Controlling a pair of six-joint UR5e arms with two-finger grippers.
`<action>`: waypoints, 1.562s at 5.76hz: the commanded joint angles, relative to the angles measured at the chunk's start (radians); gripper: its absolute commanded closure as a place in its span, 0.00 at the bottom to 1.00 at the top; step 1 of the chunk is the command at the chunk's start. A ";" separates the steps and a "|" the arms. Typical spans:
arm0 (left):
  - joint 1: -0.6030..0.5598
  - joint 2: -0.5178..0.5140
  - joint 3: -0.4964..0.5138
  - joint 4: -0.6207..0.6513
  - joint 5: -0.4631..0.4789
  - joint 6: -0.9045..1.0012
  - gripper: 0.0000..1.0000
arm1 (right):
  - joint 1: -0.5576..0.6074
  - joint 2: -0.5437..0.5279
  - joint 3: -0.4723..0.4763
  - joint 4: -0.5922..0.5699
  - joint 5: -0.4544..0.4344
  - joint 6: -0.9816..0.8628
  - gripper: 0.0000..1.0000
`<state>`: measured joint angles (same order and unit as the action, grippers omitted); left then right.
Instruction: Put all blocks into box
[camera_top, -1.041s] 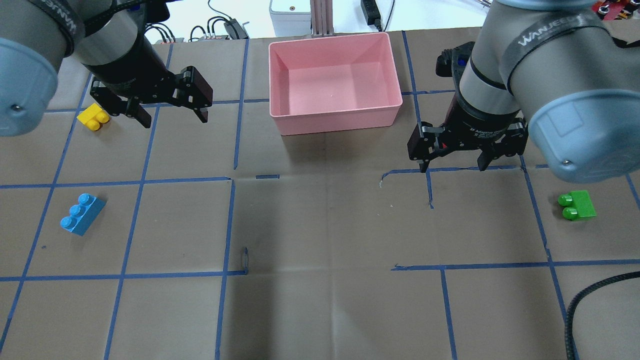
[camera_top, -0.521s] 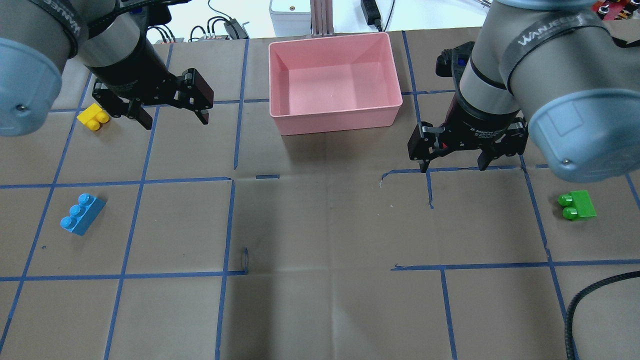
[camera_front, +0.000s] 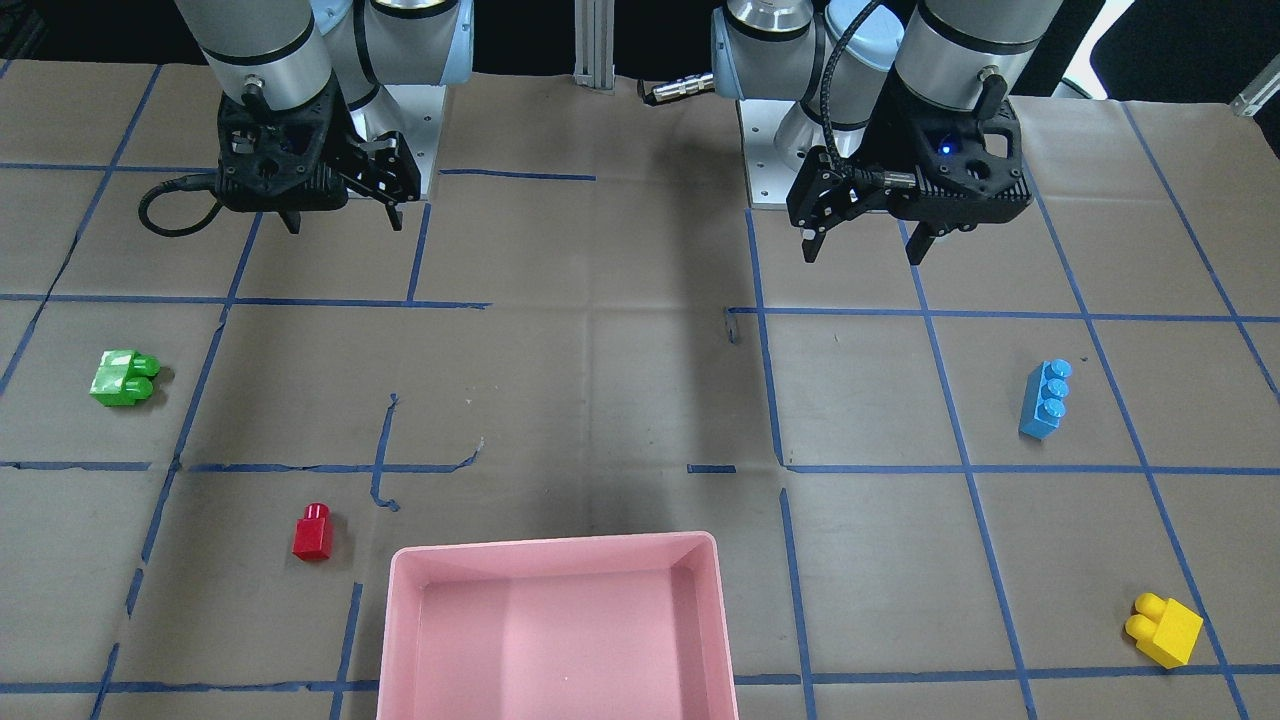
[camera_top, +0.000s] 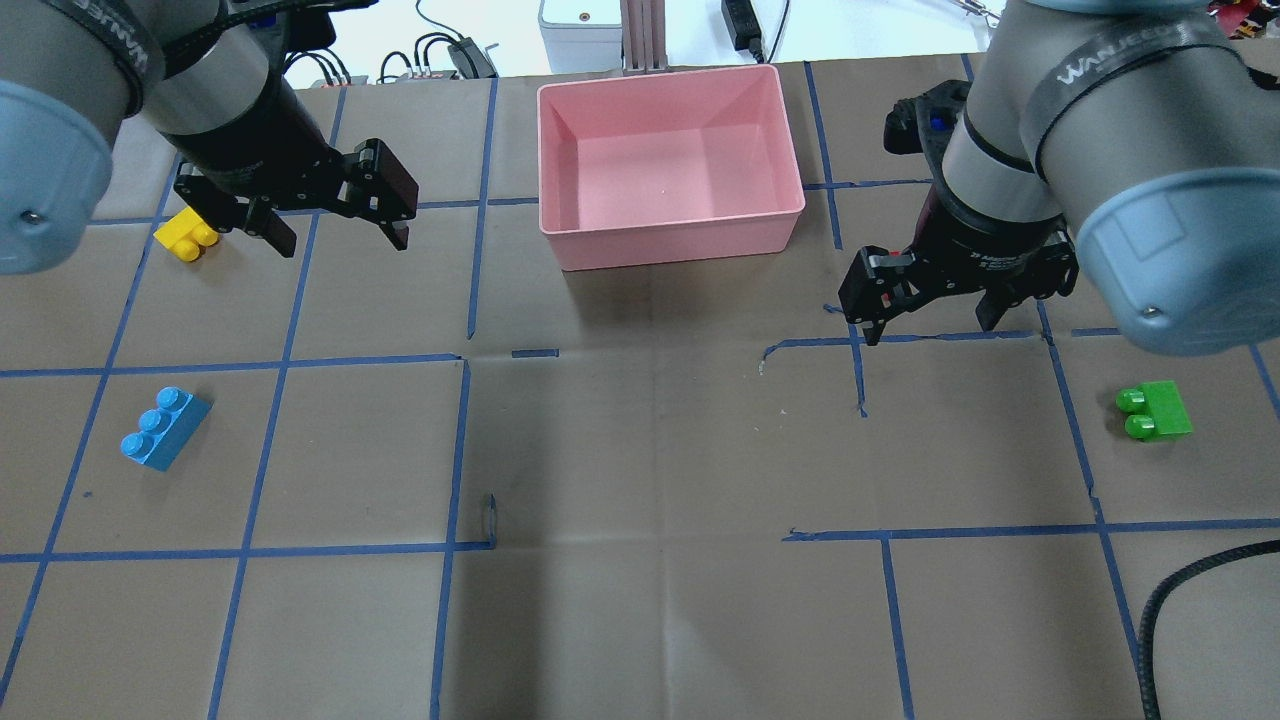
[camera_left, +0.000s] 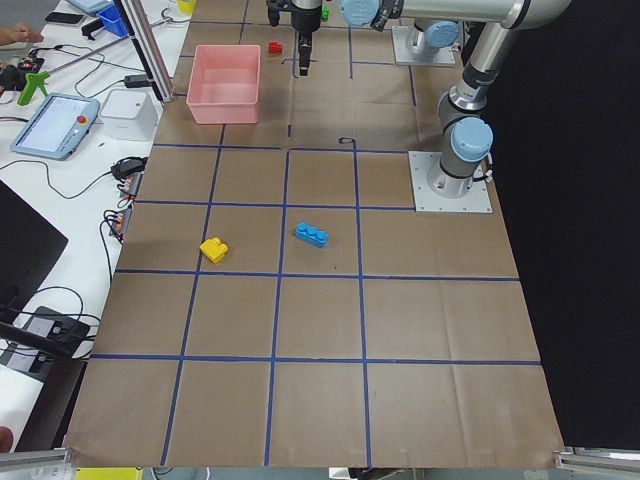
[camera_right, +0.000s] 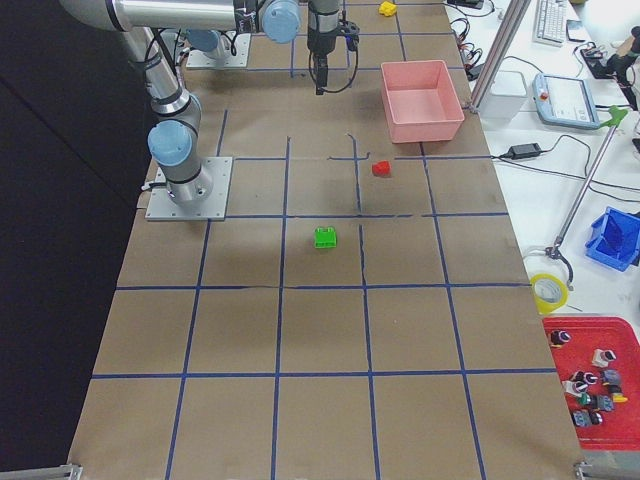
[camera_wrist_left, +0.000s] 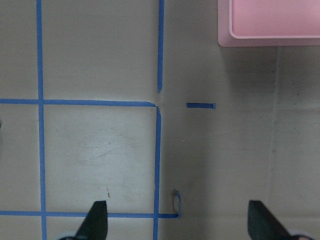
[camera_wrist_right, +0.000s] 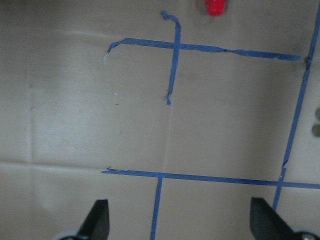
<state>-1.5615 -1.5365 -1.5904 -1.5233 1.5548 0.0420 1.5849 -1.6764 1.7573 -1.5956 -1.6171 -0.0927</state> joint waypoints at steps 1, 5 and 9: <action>0.170 0.004 -0.023 0.006 -0.011 0.224 0.01 | -0.206 -0.008 0.002 0.000 -0.041 -0.193 0.00; 0.646 0.006 -0.109 0.023 -0.004 0.862 0.01 | -0.619 0.032 0.187 -0.422 -0.003 -0.553 0.00; 0.716 -0.020 -0.245 0.245 -0.005 1.279 0.01 | -0.689 0.257 0.343 -0.703 0.055 -0.567 0.00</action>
<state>-0.8468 -1.5432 -1.8028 -1.3301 1.5513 1.2801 0.9279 -1.4858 2.0915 -2.2521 -1.5639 -0.6539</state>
